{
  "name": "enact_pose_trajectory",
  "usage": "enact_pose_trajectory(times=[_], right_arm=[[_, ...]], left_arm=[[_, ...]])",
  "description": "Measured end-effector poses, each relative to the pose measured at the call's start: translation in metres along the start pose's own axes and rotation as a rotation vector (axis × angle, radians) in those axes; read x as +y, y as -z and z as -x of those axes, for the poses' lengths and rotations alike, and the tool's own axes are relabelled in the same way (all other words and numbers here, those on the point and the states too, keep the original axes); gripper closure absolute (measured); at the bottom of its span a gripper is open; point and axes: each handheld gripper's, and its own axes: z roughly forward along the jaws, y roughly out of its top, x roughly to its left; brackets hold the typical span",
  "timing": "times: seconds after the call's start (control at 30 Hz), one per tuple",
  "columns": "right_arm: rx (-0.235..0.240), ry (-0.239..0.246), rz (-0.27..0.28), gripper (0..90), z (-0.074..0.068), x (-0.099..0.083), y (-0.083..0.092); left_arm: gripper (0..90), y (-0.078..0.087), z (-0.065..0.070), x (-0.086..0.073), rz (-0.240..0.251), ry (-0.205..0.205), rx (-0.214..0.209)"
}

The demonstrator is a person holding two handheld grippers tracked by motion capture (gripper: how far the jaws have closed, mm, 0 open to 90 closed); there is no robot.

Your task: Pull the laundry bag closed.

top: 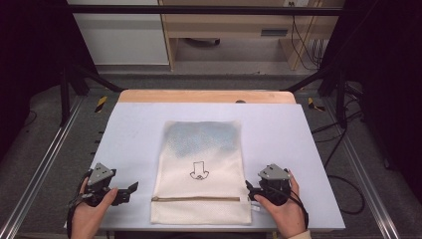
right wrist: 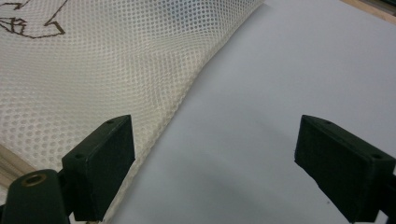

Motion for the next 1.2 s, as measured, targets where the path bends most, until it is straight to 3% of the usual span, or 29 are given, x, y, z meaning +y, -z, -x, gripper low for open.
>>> enact_pose_trajectory(times=[0.17,0.33,0.53,0.7,0.87,1.0,1.13,1.2], right_arm=[[0.006,0.011,0.006,14.1,-0.004,0.0,0.004],[0.048,0.02,-0.005,20.6,-0.008,0.004,0.006],[0.095,0.066,0.007,23.6,-0.02,0.018,0.009],[0.139,0.104,-0.021,25.1,-0.032,0.031,0.008],[0.173,0.129,-0.048,25.1,-0.04,0.04,0.007],[0.204,0.149,-0.048,26.5,-0.048,0.056,0.006],[0.246,0.199,-0.061,28.6,-0.059,0.073,0.003],[0.29,0.236,-0.048,32.6,-0.07,0.086,-0.002]], left_arm=[[6.0,0.004,0.0,0.0,0.012,0.002,0.001],[5.9,0.004,0.0,-0.001,0.018,0.015,-0.01],[5.9,0.006,0.002,-0.001,0.023,0.028,-0.019],[6.0,0.005,0.008,-0.002,-0.011,0.001,-0.007],[6.0,0.006,0.013,-0.001,-0.008,-0.006,-0.02],[6.0,0.004,0.016,0.0,-0.013,-0.012,-0.029],[6.0,0.005,0.018,0.0,-0.013,-0.007,-0.033],[6.0,0.004,0.019,0.0,-0.018,-0.004,-0.043]])
